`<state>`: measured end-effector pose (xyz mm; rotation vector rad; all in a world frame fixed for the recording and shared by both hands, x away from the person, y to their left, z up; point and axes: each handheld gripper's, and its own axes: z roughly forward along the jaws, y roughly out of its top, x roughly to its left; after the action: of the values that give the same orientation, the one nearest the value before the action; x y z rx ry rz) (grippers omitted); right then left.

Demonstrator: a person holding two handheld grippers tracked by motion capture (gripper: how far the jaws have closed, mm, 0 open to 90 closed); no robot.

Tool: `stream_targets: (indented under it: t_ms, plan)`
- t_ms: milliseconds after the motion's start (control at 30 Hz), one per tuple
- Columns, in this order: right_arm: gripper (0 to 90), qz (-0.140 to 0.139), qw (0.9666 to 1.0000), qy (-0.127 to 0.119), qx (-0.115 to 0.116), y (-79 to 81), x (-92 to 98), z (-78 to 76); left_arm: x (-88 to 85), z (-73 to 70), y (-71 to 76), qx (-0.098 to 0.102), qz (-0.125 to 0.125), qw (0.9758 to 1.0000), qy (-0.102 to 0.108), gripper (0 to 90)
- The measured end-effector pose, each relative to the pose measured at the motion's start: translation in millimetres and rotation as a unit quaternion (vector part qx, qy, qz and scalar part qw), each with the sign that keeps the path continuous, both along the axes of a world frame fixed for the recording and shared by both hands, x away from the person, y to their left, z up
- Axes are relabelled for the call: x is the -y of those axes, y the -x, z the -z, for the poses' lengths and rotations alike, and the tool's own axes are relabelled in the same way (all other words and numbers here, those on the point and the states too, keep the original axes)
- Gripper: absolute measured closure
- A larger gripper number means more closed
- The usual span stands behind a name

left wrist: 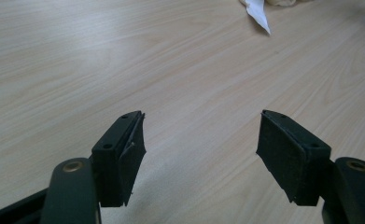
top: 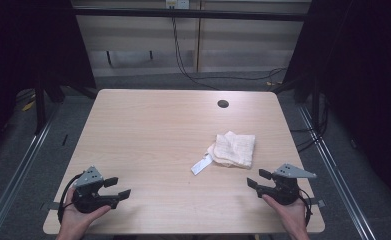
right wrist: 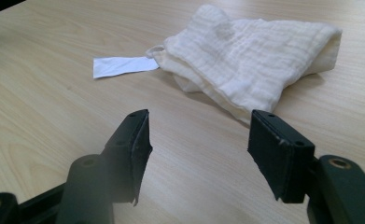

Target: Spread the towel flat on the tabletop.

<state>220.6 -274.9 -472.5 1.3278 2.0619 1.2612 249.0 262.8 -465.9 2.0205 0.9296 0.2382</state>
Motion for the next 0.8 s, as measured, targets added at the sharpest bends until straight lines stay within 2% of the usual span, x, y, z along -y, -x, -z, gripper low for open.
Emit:
stream_targets:
  t_ms: [100, 167, 267, 500, 567, 633, 700, 800]
  plan:
    - [37.9, -0.006, 0.9997, -0.013, -0.02, -3.5, 1.0, -2.9, -0.8, 0.1, -1.1, -0.002, 0.001, 0.9999, 0.01, 31.5]
    - [37.2, -0.006, 0.9995, -0.009, -0.029, -7.4, 1.5, -3.4, 0.7, 0.7, -2.0, -0.005, 0.001, 0.9999, 0.009, 31.5]
    - [37.3, -0.02, 0.9989, -0.009, -0.041, -14.7, 2.4, -6.5, 3.9, 1.6, -3.8, -0.008, 0.002, 0.9999, 0.009, 31.4]
    - [32.9, -0.032, 0.9989, 0.002, -0.035, -36.7, 0.7, -18.4, 6.5, 1.8, -6.9, -0.009, 0.004, 1.0, 0.0, 31.4]
    - [33.6, -0.037, 0.9987, 0.005, -0.034, -43.5, -0.8, -19.9, 6.1, 2.0, -7.0, -0.01, 0.006, 0.9999, 0.004, 31.3]
    - [32.8, -0.037, 0.9986, 0.005, -0.036, -52.5, -2.6, -17.3, 5.6, 1.8, -7.0, -0.009, 0.006, 0.9999, 0.005, 31.3]
    - [29.0, -0.035, 0.9983, 0.018, -0.043, -61.4, -6.2, -12.4, 5.5, 1.6, -6.7, -0.008, 0.006, 0.9999, 0.005, 31.2]
    - [29.0, -0.041, 0.9976, 0.022, -0.051, -72.6, -10.3, -8.9, 5.2, 1.6, -6.4, -0.006, 0.011, 0.9999, 0.002, 31.2]
